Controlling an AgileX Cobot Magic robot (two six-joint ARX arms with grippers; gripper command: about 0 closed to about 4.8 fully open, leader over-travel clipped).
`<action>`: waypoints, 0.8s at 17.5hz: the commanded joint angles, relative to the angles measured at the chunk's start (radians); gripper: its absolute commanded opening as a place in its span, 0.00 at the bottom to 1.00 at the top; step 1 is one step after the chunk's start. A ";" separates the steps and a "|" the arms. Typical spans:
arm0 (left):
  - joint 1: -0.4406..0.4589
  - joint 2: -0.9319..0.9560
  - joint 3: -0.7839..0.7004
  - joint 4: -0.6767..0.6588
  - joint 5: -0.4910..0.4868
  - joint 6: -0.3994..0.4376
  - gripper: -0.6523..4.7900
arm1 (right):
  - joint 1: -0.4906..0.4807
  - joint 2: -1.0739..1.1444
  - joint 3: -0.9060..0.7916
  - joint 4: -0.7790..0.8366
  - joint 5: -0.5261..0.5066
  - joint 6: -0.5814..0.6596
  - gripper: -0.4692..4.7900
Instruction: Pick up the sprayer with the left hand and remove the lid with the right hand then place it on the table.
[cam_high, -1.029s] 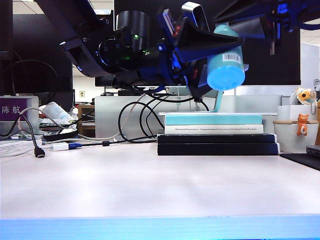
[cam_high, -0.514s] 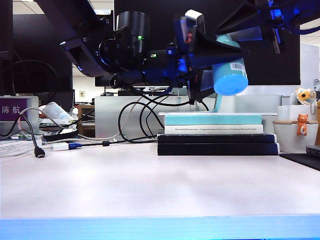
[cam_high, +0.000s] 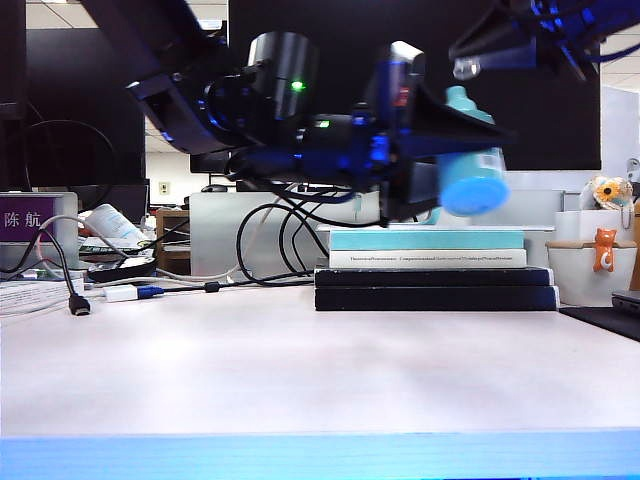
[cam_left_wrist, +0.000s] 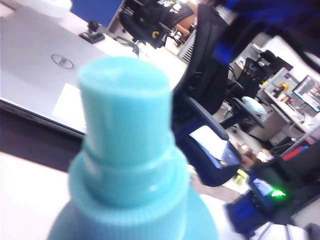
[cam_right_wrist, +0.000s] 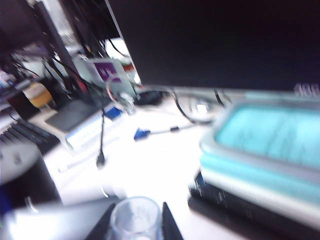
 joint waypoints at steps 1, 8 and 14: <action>0.124 -0.034 0.003 -0.146 -0.105 0.164 0.34 | 0.001 0.005 -0.002 -0.108 0.089 -0.082 0.08; 0.155 -0.057 -0.182 -0.301 -0.326 0.703 0.22 | 0.066 0.237 -0.030 -0.119 0.153 -0.119 0.08; 0.167 -0.095 -0.541 0.417 -0.561 0.558 0.21 | 0.072 0.328 -0.090 -0.015 0.219 -0.172 0.08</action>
